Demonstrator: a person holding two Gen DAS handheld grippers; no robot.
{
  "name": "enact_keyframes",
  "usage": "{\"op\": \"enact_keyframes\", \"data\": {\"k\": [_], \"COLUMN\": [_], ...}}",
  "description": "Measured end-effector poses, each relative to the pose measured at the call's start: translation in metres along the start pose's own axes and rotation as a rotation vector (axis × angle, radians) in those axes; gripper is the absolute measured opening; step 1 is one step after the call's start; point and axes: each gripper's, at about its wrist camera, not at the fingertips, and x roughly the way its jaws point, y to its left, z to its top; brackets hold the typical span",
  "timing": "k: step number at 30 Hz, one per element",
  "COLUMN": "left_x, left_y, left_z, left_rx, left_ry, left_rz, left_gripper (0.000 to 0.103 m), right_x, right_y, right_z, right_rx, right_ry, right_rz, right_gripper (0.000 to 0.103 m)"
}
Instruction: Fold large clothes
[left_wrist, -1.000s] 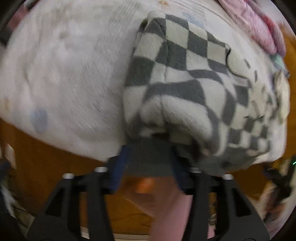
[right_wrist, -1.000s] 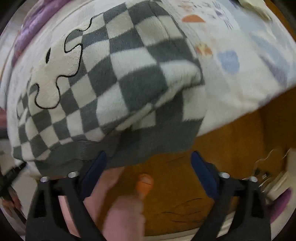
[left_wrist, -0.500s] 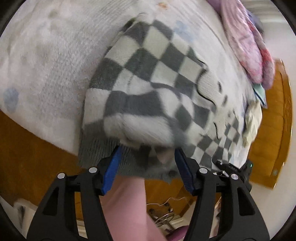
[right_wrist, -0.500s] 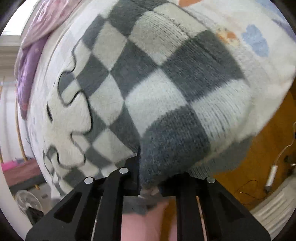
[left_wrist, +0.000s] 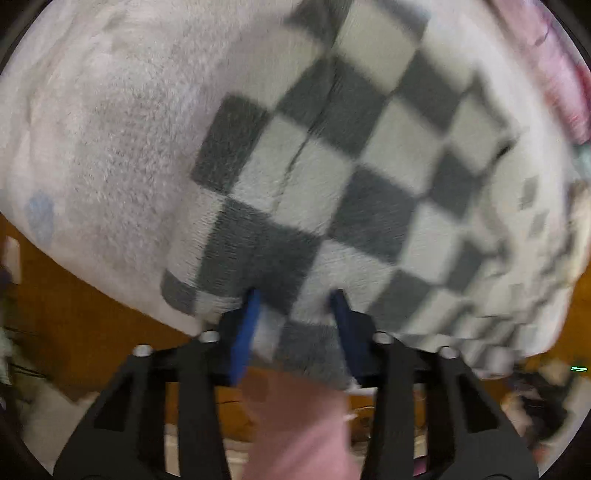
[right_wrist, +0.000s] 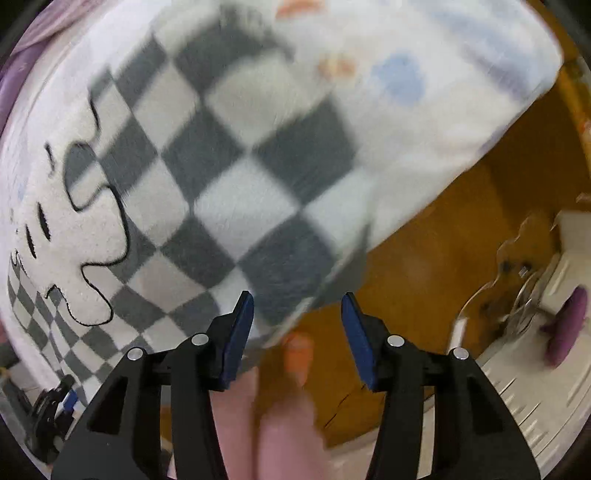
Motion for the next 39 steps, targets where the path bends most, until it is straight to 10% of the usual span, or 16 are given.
{"op": "enact_keyframes", "data": {"k": [2, 7, 12, 14, 17, 26, 30, 34, 39], "left_x": [0.005, 0.022, 0.001, -0.024, -0.067, -0.097, -0.056, -0.033, -0.046], "left_y": [-0.001, -0.011, -0.035, -0.043, -0.050, -0.052, -0.046, -0.050, -0.066], "left_z": [-0.003, -0.009, -0.010, -0.009, 0.010, 0.152, 0.201, 0.209, 0.208], "left_rx": [0.003, 0.075, 0.207, 0.264, 0.274, 0.088, -0.014, -0.029, -0.005], "left_ry": [-0.017, -0.054, -0.001, 0.003, -0.057, -0.175, -0.055, -0.001, -0.040], "left_rz": [0.006, 0.071, 0.144, 0.162, 0.130, 0.009, -0.062, -0.064, -0.022], "left_gripper": [0.033, 0.034, 0.033, 0.033, 0.042, 0.069, 0.068, 0.046, 0.037], "right_x": [-0.005, 0.085, 0.057, 0.037, -0.002, 0.013, 0.068, 0.075, 0.048], "right_y": [0.004, 0.014, 0.037, 0.036, 0.031, 0.030, 0.037, 0.045, 0.043], "right_z": [0.010, 0.039, 0.045, 0.052, 0.082, 0.219, 0.242, 0.251, 0.263], "right_rx": [-0.049, -0.093, -0.107, -0.100, -0.063, 0.118, 0.229, 0.316, 0.243], "right_ry": [-0.044, 0.066, 0.136, 0.141, 0.064, 0.119, 0.300, 0.240, 0.171], "right_rz": [-0.029, -0.092, -0.113, -0.027, -0.003, 0.304, 0.424, 0.444, 0.349], "right_gripper": [0.013, 0.007, 0.009, 0.019, 0.068, 0.072, 0.072, 0.033, 0.023]}}
